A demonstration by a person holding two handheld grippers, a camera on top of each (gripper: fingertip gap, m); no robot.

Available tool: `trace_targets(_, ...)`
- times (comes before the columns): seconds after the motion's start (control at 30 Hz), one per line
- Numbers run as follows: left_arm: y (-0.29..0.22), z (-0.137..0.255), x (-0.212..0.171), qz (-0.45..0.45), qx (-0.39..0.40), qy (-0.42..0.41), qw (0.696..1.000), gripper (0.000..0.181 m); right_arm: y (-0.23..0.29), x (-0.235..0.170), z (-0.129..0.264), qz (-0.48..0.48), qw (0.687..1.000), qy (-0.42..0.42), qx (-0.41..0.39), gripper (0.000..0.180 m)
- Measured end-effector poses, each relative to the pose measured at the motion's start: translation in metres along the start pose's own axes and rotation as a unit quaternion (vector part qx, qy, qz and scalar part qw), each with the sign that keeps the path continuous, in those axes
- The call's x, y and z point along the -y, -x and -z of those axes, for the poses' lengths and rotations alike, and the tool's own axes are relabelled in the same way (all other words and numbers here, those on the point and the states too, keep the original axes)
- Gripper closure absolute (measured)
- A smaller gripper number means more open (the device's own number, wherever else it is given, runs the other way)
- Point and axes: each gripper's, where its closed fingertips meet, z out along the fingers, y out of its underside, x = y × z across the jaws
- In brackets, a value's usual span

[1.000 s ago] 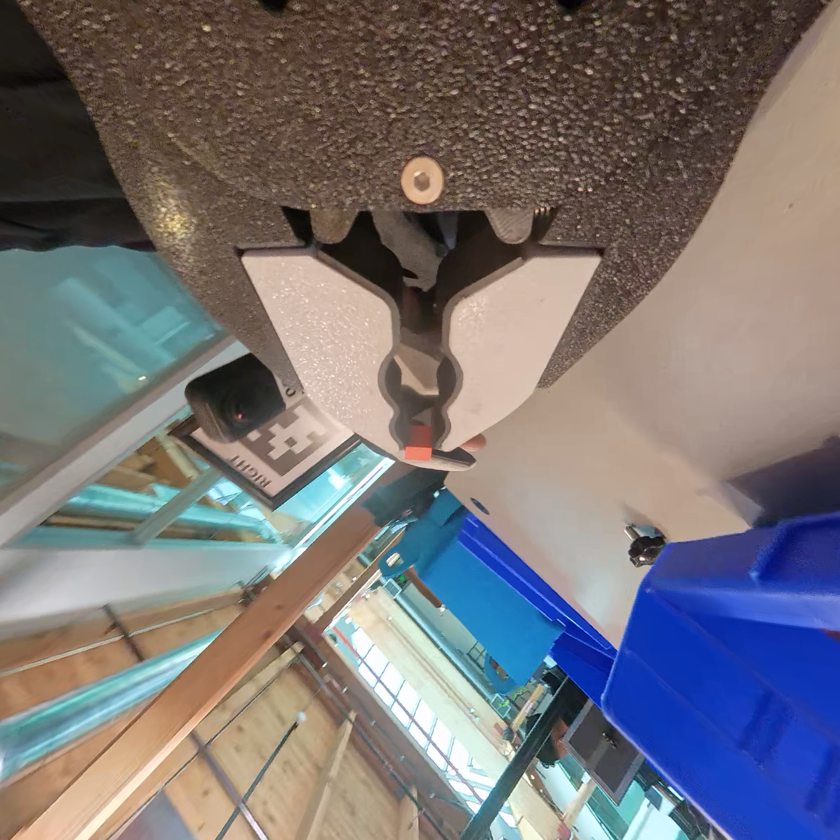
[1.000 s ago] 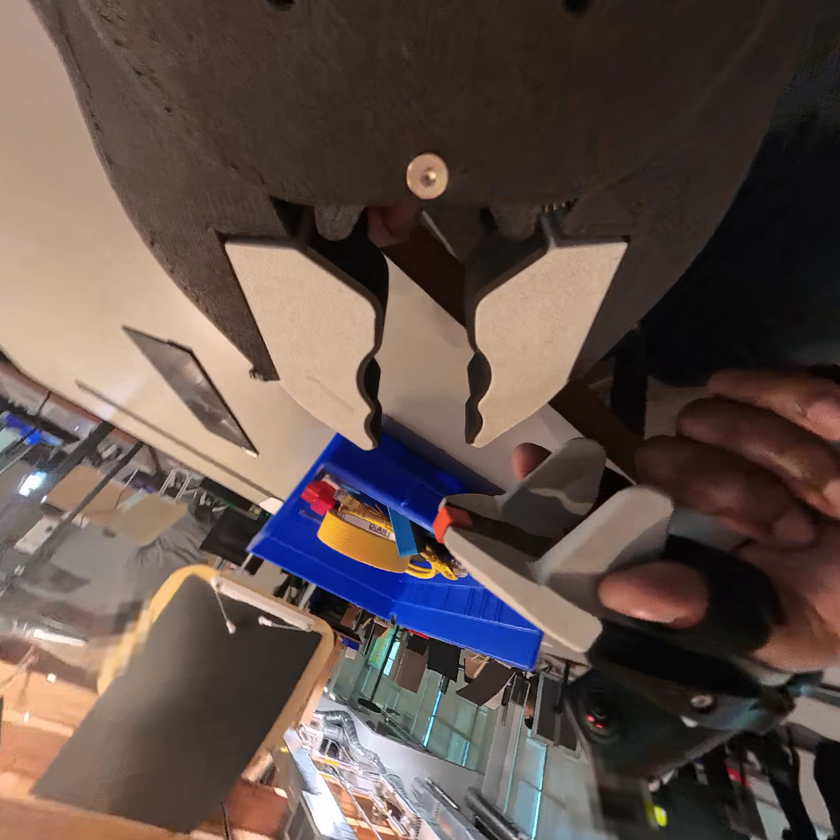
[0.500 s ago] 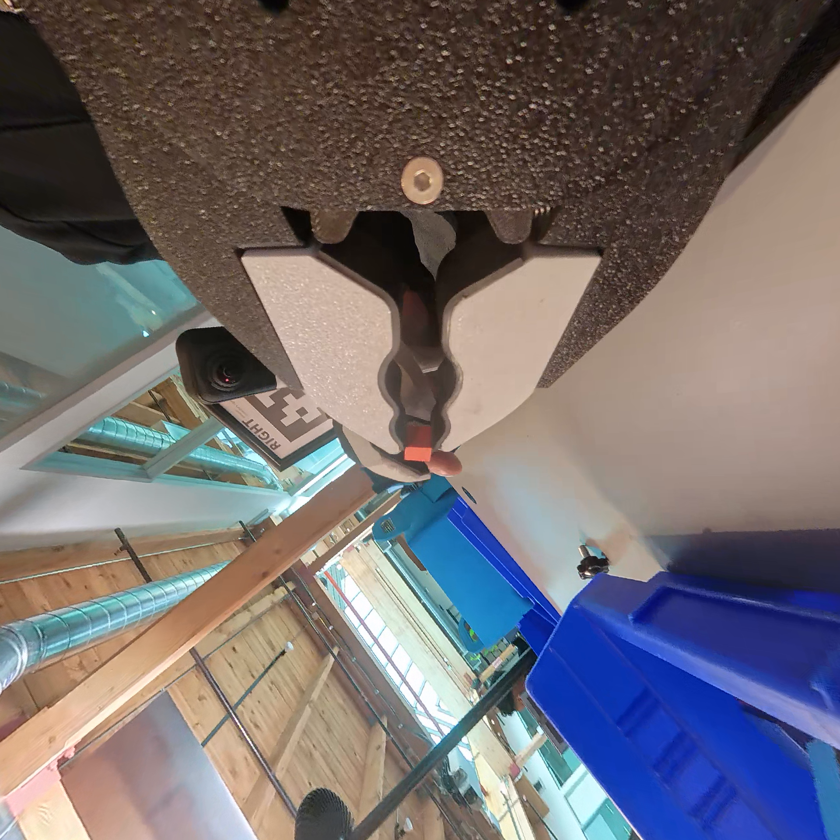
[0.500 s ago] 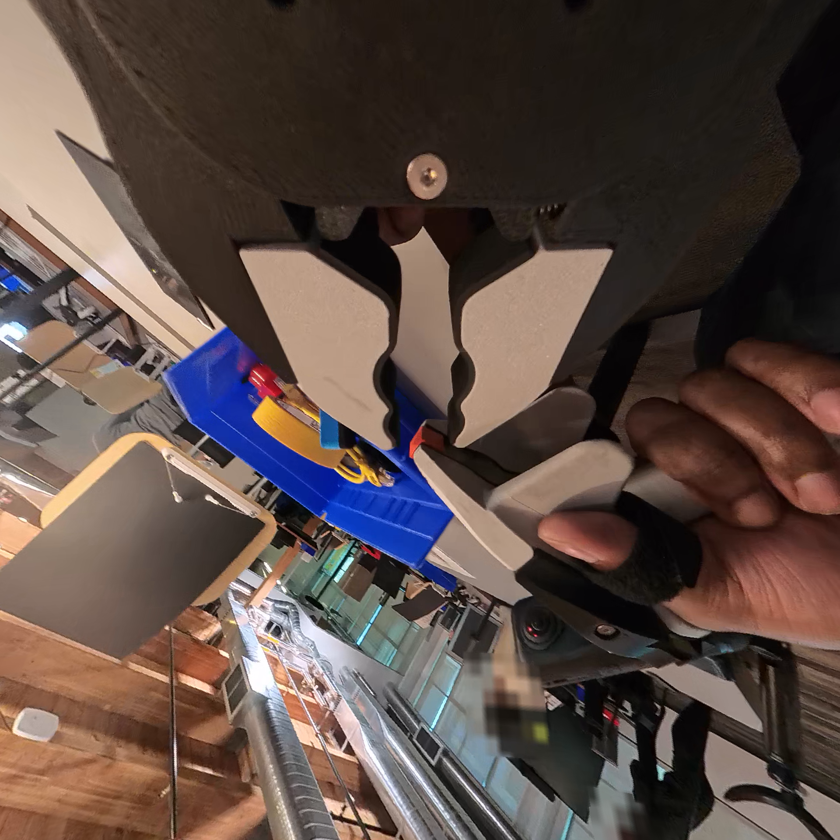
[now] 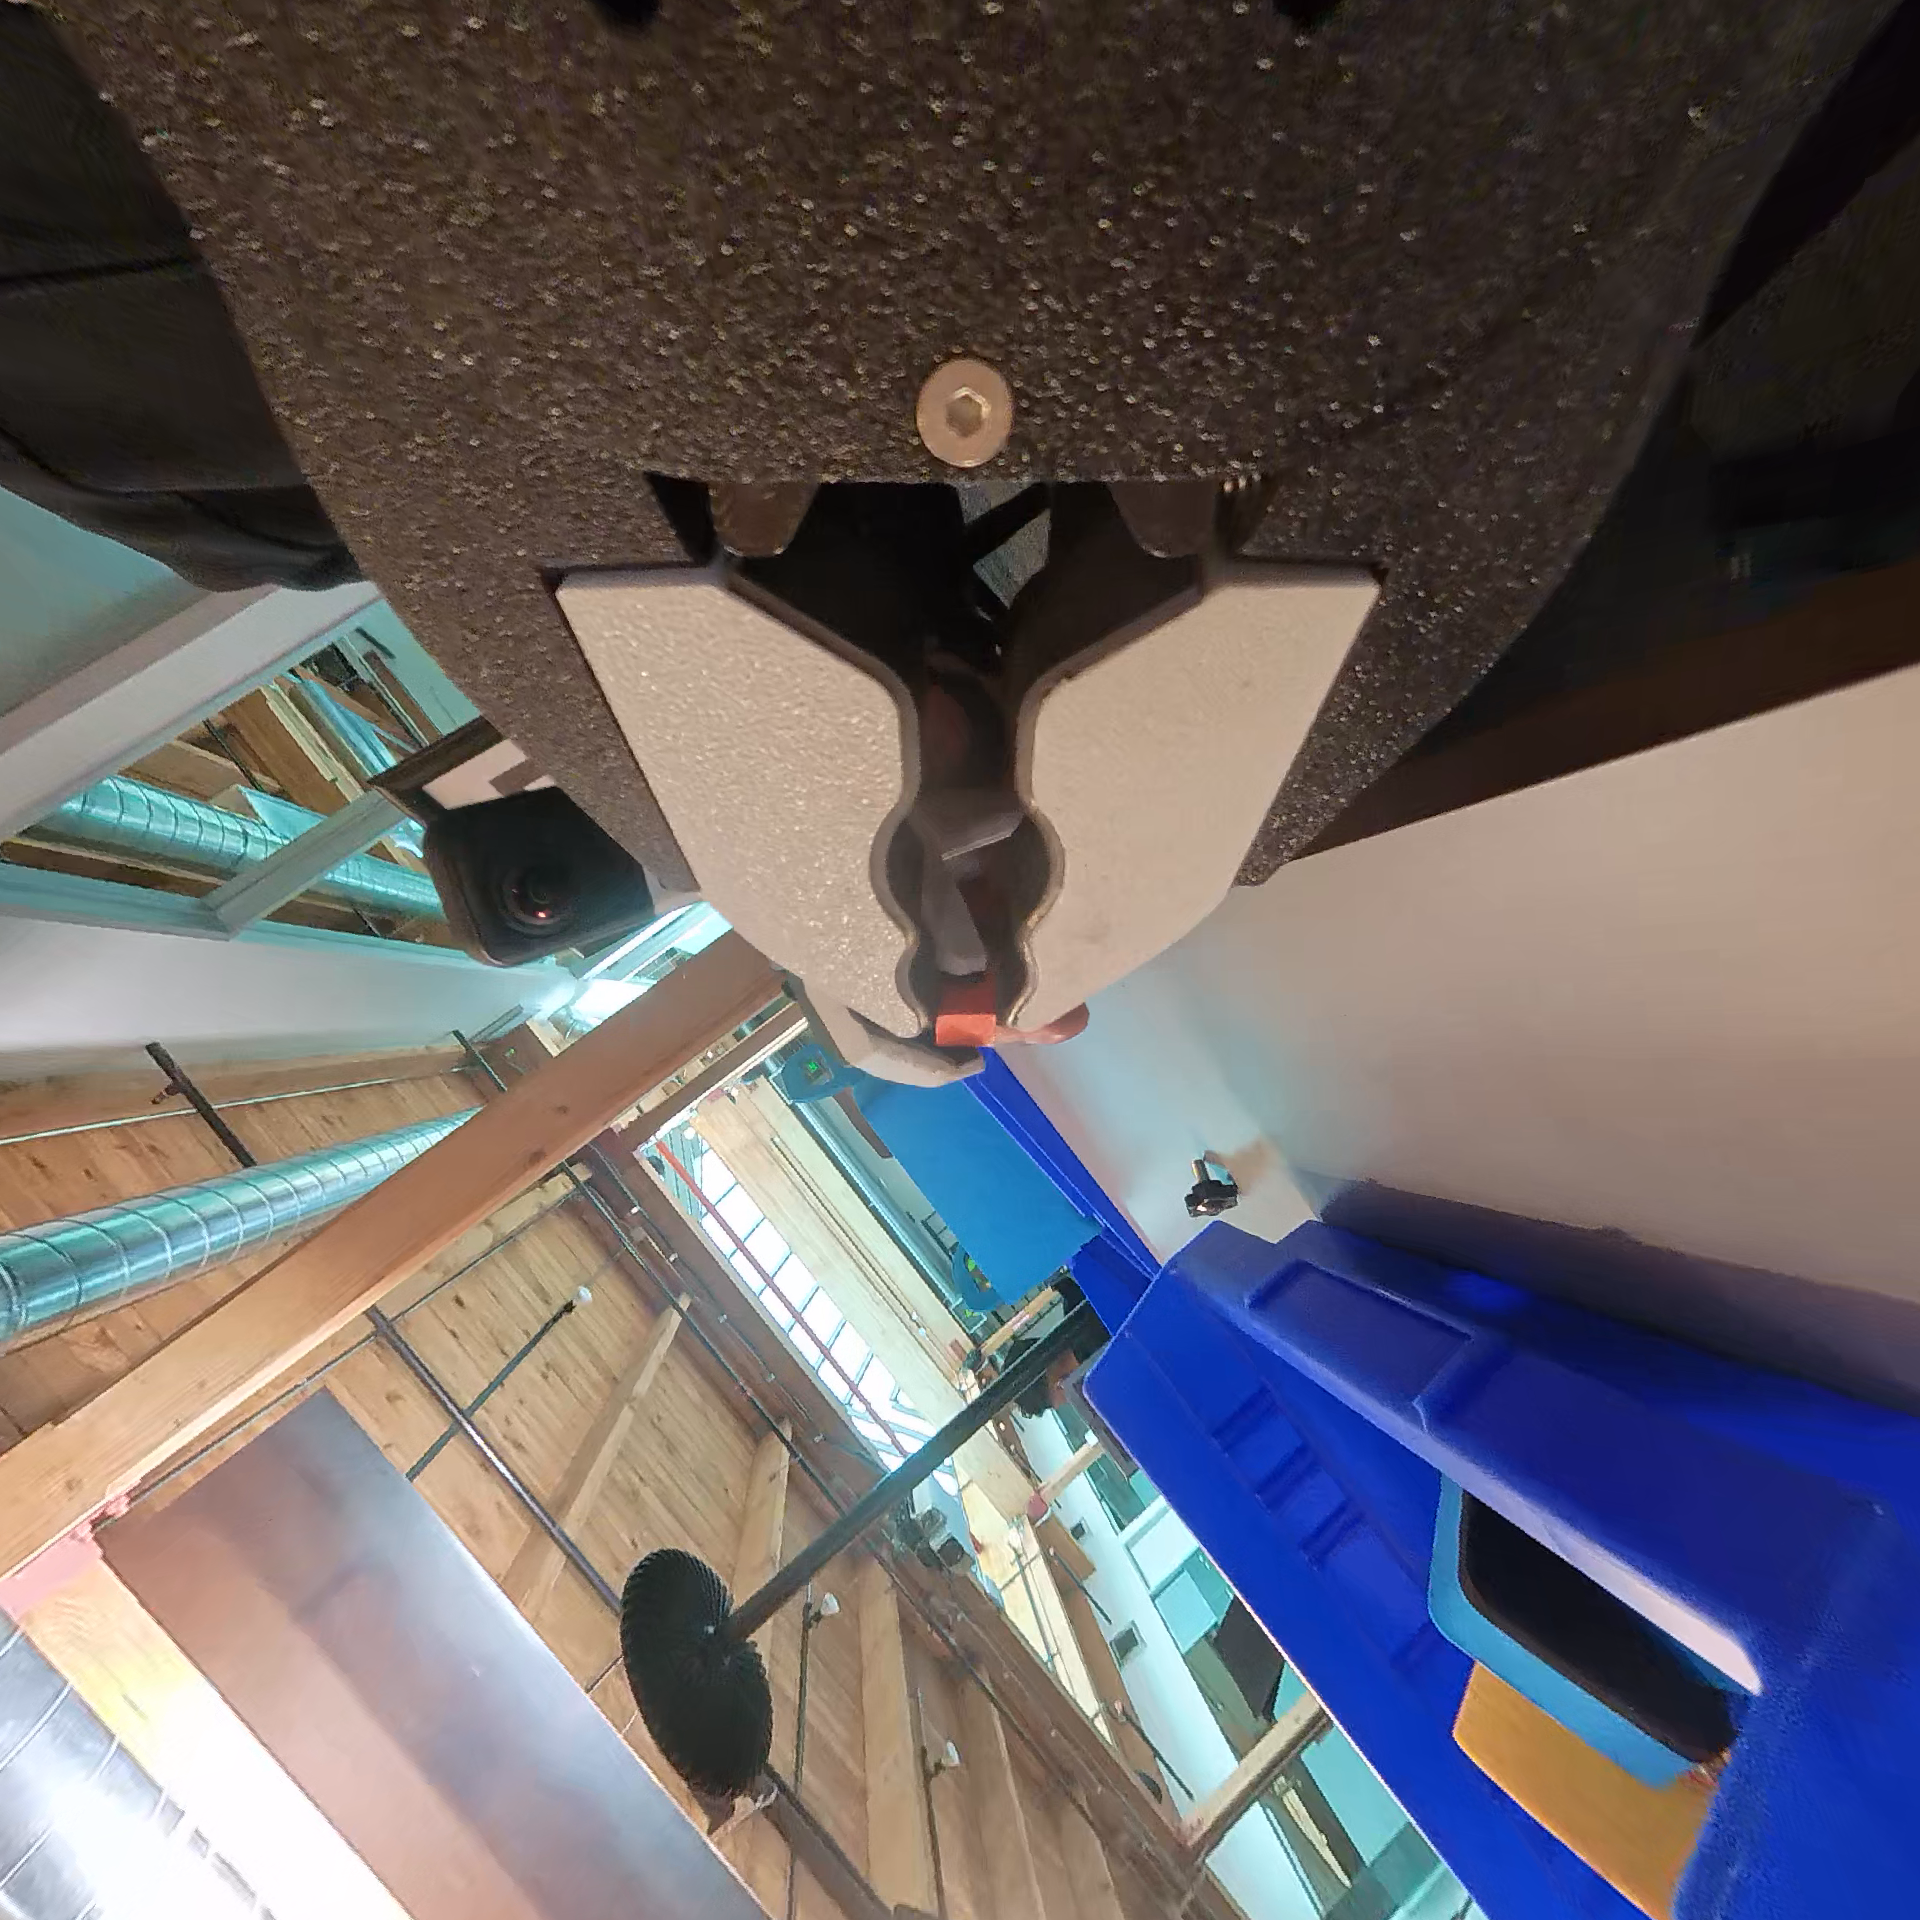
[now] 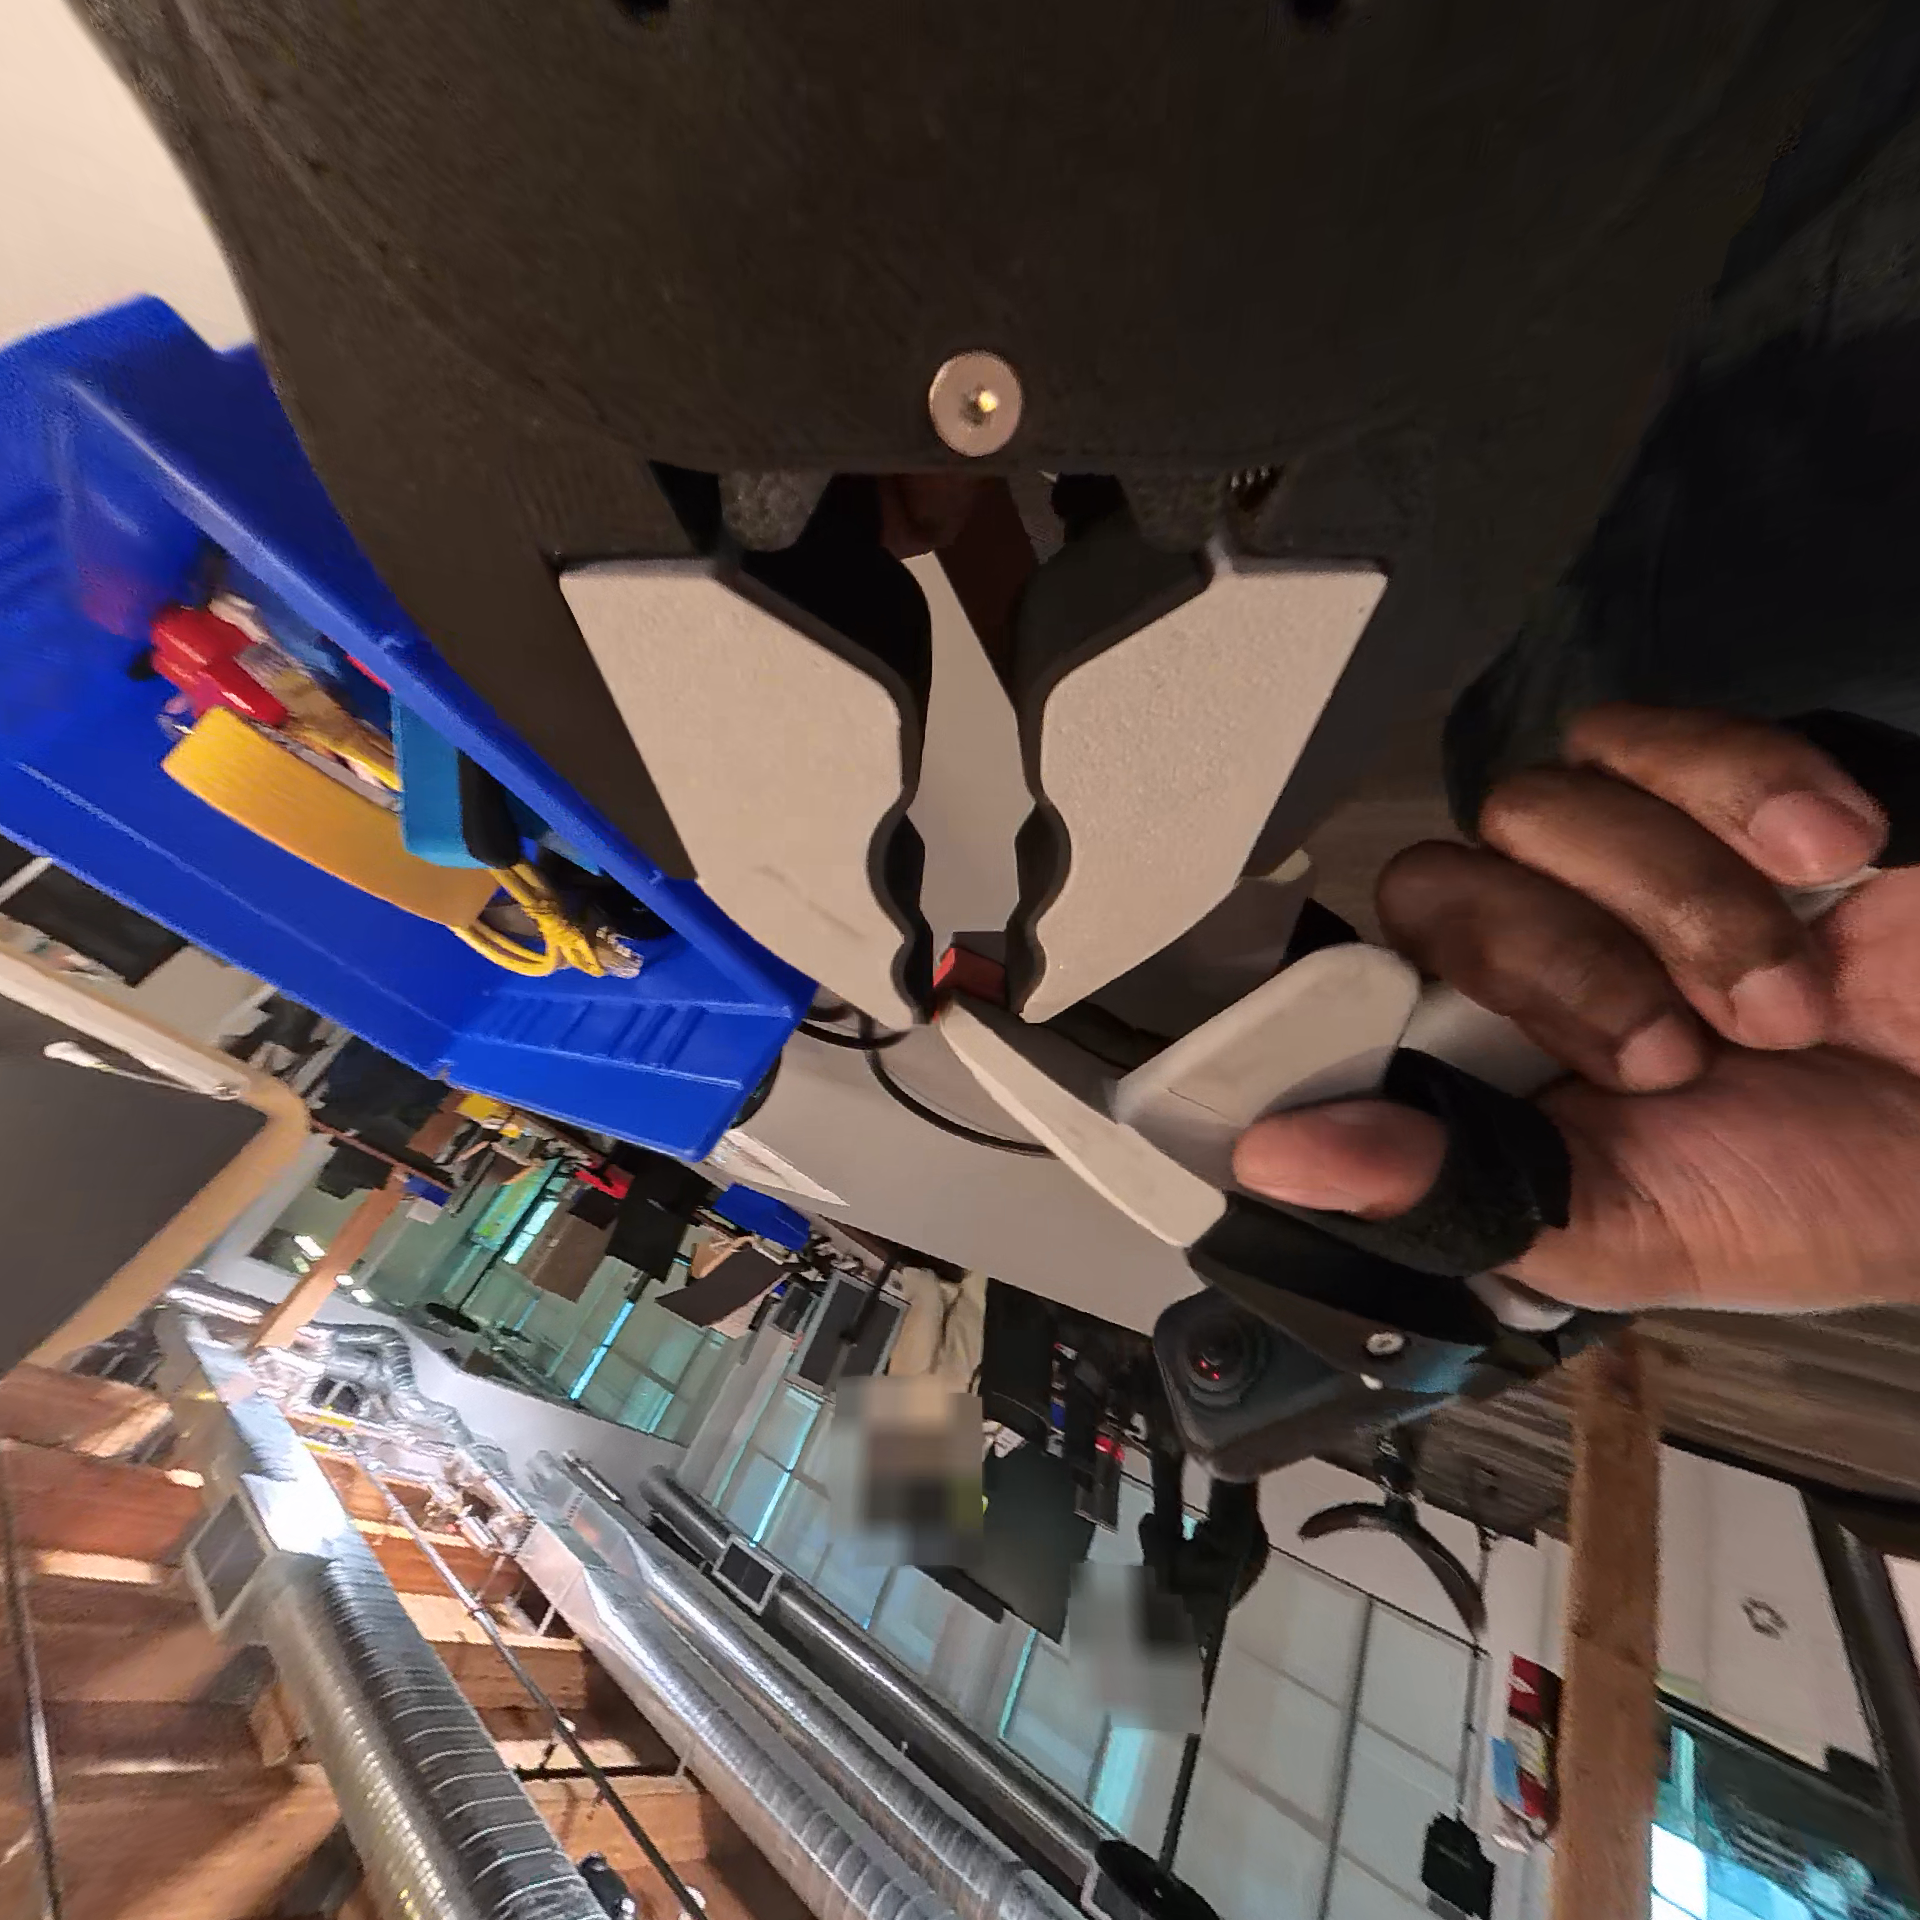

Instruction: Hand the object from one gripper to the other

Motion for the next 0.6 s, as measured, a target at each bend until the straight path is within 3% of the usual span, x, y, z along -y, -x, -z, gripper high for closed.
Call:
trace_targets(0.33,-0.013,0.008,0.016,-0.04,-0.036,-0.059,0.997,0.164,-0.015,0.008,0.003,-0.232,0.97,-0.045,0.063,0.167)
trace_targets(0.47,-0.017,0.007,0.023,-0.192,0.005,-0.077,0.978,0.16,-0.02,0.013,0.01,-0.391,0.91,-0.068,0.119,0.168)
trace_targets(0.6,-0.019,-0.001,0.019,-0.367,0.047,-0.055,0.928,0.149,-0.026,0.017,0.019,-0.535,0.823,-0.092,0.166,0.168)
